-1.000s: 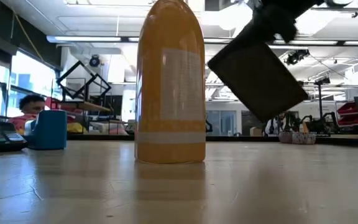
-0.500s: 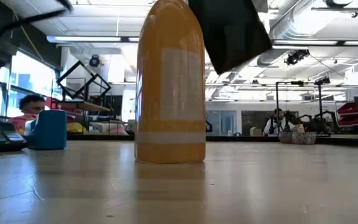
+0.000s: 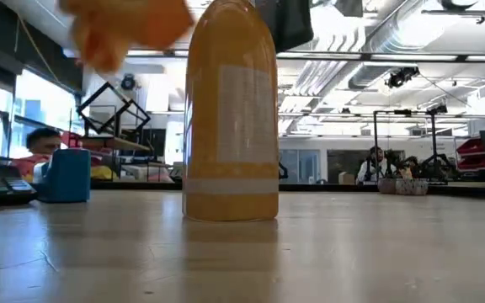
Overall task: Apply microfiber cloth
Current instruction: Wipe the blue phone with the orange microfiber cloth
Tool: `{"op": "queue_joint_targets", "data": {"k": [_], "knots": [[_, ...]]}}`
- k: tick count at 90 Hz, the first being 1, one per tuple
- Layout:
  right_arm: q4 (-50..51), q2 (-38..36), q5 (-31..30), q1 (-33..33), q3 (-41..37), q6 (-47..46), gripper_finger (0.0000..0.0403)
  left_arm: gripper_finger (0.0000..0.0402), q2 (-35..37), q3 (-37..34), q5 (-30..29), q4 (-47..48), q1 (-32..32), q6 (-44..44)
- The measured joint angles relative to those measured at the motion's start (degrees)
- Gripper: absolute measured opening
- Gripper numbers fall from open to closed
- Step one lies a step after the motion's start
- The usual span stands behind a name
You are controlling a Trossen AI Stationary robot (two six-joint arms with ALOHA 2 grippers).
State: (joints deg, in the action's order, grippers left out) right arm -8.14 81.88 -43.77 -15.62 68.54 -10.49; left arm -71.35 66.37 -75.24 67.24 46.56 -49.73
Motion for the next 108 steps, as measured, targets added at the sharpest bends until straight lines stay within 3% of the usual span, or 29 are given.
{"op": "queue_joint_targets", "data": {"k": [8, 19, 43, 52, 58, 71, 82, 92, 108], "knots": [[-3.3, 2.3, -0.1, 0.3, -0.1, 0.2, 0.0000, 0.0004, 2.4, 0.0, -7.4, 0.0, -0.9, 2.9], [-8.7, 5.4, -2.4, 1.1, -0.1, -1.0, 0.0000, 0.0004, 3.9, 0.0, -13.3, -2.0, -3.0, 1.4], [-22.6, 11.8, -2.3, 4.5, -0.1, -1.0, 0.0000, 0.0004, 1.2, 0.0, -14.9, -6.5, -9.2, 1.2], [-25.6, 13.4, -1.6, 5.2, -0.1, -0.9, 0.0000, 0.0004, -0.6, 0.0, -14.7, -12.0, -11.3, 8.3], [-25.8, 14.1, -1.7, 5.7, -0.1, -1.2, 0.0000, 0.0004, -1.4, 0.6, -11.2, -16.8, -12.3, 18.1], [-25.7, 15.4, -1.5, 6.0, -0.1, -1.3, 0.0000, 0.0004, -3.0, 0.9, 4.1, -31.5, -14.2, 39.1], [-26.3, 15.4, 0.6, 5.6, -0.1, -1.5, 0.0000, 0.0005, -3.7, 0.9, 4.4, -40.3, -17.2, 51.4], [-27.7, 15.2, 1.6, 5.1, 0.0, 1.5, 0.0000, 0.0005, -3.8, 0.9, 7.2, -47.6, -22.8, 57.1], [-28.6, 14.5, 0.1, 4.9, 3.2, 11.3, 0.0000, 0.0005, -3.8, 0.3, 22.9, -52.5, -30.5, 57.1]]}}
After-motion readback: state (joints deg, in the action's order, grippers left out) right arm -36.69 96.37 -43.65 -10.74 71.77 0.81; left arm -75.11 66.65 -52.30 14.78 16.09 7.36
